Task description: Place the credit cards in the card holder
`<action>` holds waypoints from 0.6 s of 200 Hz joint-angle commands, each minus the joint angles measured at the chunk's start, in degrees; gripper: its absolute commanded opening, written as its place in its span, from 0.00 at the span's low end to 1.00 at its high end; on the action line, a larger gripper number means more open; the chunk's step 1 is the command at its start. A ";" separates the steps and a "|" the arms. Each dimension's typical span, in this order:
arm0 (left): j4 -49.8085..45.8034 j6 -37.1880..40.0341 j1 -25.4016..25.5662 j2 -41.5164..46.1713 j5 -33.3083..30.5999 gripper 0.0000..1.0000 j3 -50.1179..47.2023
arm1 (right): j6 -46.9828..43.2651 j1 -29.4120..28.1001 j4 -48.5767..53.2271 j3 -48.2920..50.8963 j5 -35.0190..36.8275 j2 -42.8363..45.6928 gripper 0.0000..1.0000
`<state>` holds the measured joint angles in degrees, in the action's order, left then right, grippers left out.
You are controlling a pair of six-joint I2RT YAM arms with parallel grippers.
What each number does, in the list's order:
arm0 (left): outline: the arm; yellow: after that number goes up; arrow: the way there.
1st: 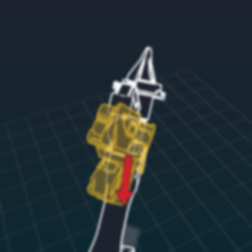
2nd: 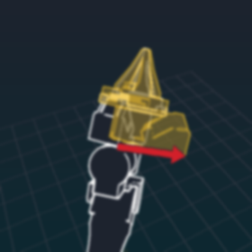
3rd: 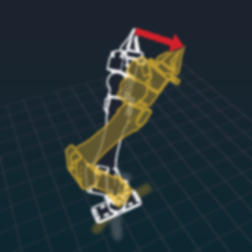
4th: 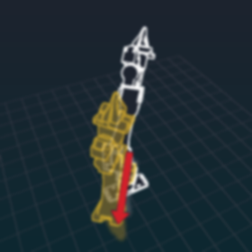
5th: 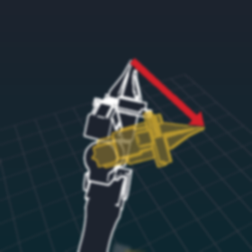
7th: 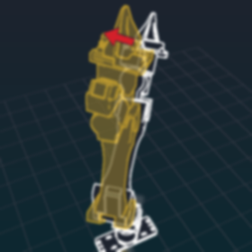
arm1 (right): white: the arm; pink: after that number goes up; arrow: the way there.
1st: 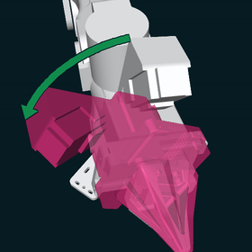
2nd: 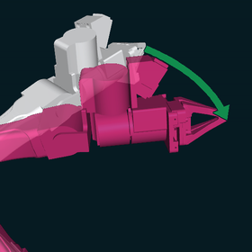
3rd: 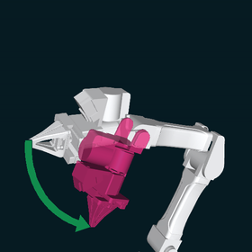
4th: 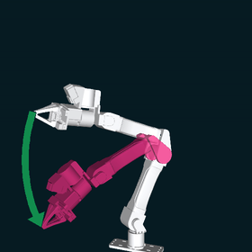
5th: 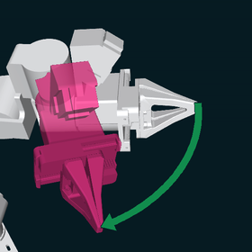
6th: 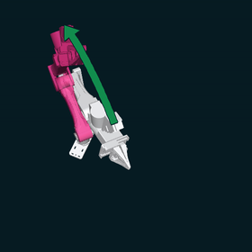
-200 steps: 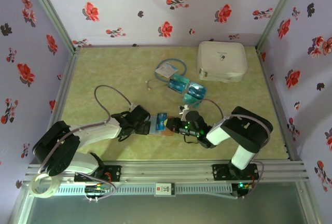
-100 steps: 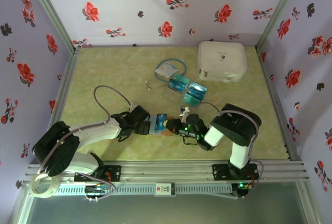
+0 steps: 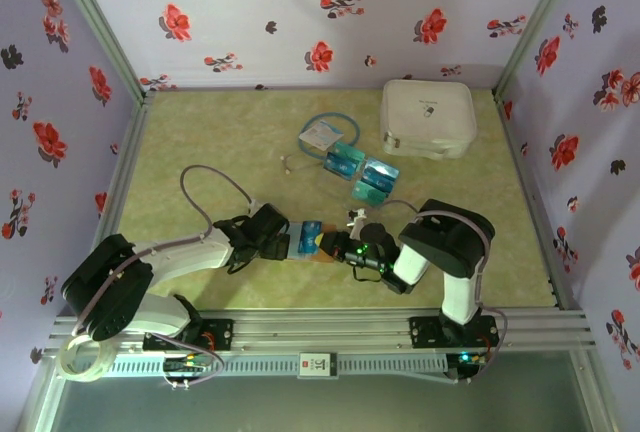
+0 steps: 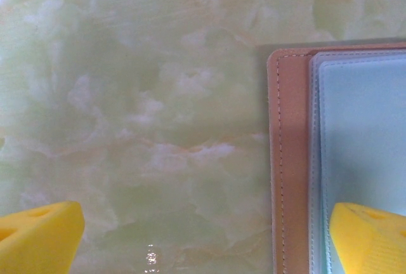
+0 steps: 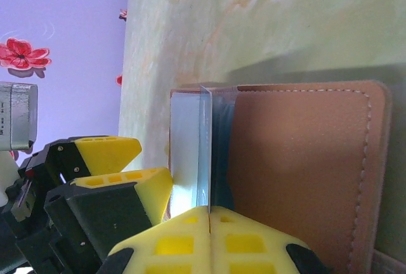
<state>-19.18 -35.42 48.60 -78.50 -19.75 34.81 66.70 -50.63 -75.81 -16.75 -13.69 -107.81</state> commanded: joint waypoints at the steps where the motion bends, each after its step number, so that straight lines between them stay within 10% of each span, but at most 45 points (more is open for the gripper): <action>1: -2.20 -0.35 0.36 0.37 -1.91 1.00 -0.91 | 0.52 -0.76 -1.31 0.81 0.60 -1.69 0.00; 120: -2.10 -0.35 0.36 0.45 -1.89 1.00 -1.01 | 0.87 -1.60 -3.20 2.52 0.26 -2.88 0.00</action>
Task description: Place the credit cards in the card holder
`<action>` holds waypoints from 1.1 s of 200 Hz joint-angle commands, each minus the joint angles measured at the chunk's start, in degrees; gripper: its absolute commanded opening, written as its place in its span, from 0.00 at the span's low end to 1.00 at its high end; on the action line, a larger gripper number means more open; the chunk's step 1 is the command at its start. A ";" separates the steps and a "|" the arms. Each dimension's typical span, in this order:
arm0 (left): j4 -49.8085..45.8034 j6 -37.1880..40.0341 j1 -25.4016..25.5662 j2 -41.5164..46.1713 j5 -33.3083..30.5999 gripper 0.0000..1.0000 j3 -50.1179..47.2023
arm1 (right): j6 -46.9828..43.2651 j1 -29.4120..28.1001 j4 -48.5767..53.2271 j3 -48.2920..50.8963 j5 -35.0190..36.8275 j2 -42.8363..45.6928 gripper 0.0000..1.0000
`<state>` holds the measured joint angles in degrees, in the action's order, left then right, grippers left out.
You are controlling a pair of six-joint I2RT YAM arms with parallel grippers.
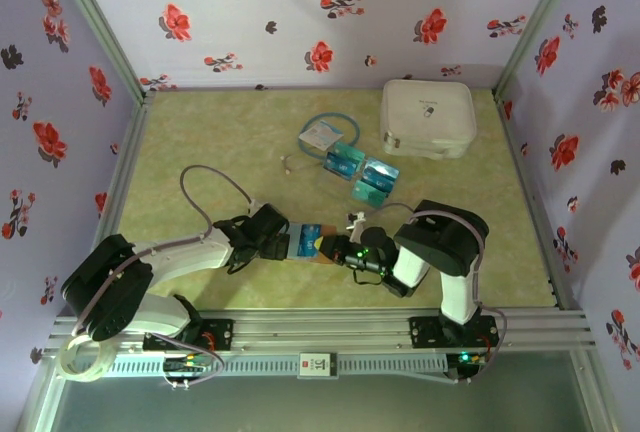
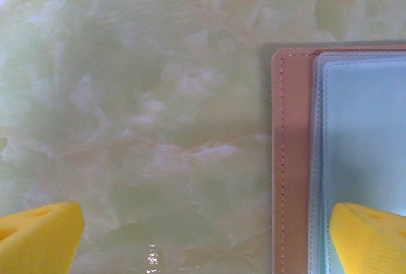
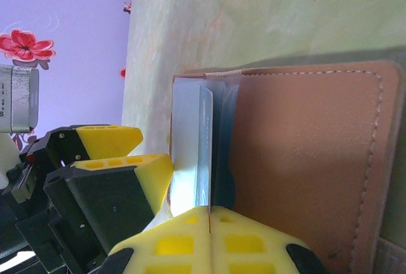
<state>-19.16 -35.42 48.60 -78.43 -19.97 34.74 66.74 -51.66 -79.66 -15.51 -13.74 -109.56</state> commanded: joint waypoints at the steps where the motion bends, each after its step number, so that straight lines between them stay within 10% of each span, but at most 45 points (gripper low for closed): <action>1: -2.12 -0.35 0.36 0.39 -1.66 1.00 -0.92 | 0.84 -0.65 0.64 1.27 0.30 -1.16 0.00; 220: -2.07 -0.42 0.36 0.80 -1.74 1.00 -1.19 | 2.33 -2.01 0.29 2.03 0.85 -3.40 0.00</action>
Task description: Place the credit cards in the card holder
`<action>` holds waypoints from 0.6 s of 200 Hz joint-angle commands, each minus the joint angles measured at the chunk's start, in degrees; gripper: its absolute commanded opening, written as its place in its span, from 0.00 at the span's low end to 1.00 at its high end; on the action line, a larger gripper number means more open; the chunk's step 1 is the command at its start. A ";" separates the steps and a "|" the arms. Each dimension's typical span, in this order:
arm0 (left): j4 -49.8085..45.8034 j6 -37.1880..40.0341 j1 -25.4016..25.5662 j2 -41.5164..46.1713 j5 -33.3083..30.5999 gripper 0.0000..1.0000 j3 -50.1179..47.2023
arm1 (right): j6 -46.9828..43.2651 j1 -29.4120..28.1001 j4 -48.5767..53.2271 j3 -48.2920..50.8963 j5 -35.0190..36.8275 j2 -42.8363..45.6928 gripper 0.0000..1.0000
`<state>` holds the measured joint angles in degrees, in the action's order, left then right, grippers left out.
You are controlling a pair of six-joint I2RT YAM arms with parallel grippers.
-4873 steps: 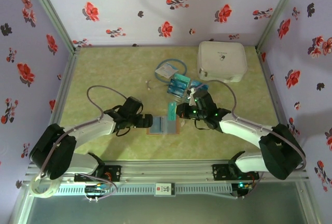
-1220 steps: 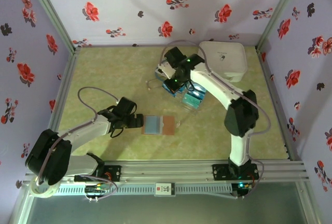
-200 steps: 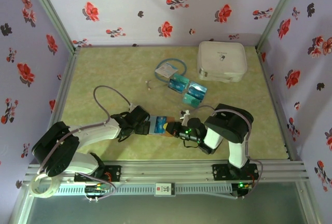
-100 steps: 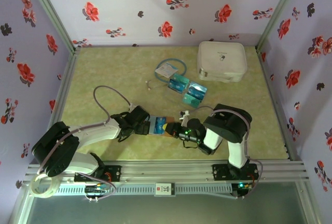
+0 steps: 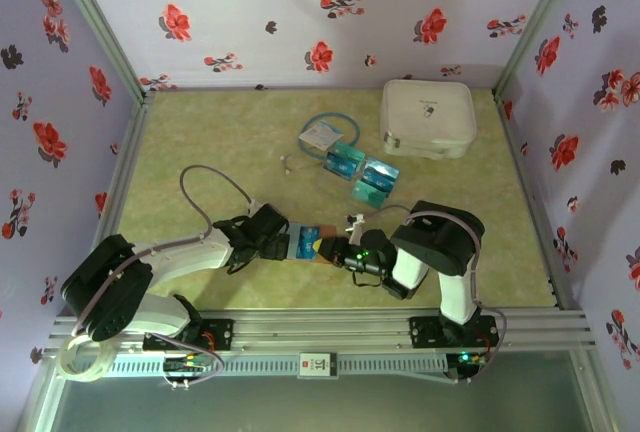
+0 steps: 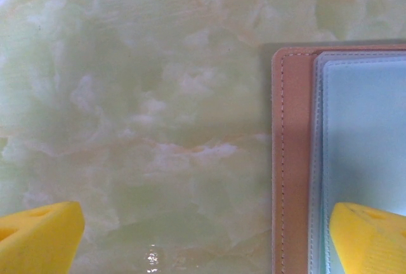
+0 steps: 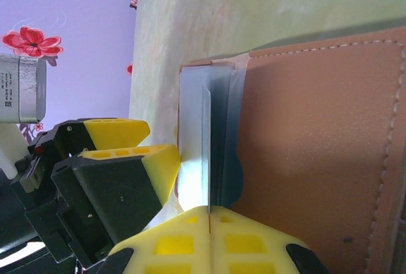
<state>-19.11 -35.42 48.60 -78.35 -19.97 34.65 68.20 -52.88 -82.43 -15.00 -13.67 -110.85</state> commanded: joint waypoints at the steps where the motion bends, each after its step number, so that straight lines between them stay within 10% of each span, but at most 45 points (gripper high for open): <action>1: -2.09 -0.43 0.36 0.72 -1.74 1.00 -1.09 | 0.87 -0.76 3.07 1.54 0.81 -2.15 0.00; 120: -2.08 -0.48 0.33 0.83 -1.85 1.00 -1.30 | 4.28 -0.78 3.08 1.39 2.00 -5.51 0.00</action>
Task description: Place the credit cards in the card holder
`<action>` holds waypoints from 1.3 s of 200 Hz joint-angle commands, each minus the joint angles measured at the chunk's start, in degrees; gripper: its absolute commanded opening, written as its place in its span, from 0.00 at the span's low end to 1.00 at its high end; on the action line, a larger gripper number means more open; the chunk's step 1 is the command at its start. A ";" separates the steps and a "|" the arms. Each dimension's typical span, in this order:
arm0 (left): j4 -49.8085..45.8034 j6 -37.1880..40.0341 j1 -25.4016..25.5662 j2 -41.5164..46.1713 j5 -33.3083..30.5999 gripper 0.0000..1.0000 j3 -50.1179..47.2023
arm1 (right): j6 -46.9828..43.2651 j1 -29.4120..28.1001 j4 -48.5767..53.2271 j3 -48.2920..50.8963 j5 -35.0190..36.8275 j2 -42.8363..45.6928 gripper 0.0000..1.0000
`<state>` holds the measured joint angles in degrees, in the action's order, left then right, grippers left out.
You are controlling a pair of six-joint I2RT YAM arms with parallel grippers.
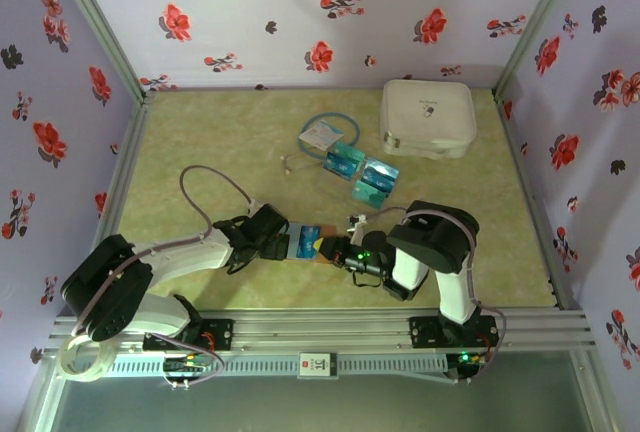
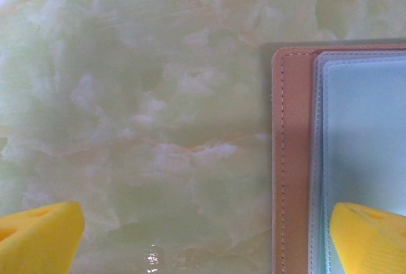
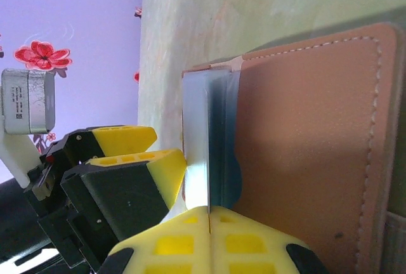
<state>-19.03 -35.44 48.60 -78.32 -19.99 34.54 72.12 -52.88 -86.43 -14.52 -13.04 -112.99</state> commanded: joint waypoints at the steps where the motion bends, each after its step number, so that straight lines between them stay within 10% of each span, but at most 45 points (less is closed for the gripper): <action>1: -2.16 -0.44 0.34 0.80 -1.86 1.00 -1.21 | 0.37 -0.79 7.07 0.90 1.31 -3.37 0.00; 260: -1.81 -0.20 0.27 0.71 -1.92 1.00 -1.25 | 0.39 -0.91 19.11 -0.42 1.36 -0.45 0.00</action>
<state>-19.09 -35.42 48.60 -77.97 -19.99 34.33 73.28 -52.88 -79.96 -15.66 -12.45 -110.61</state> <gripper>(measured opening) 0.996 0.054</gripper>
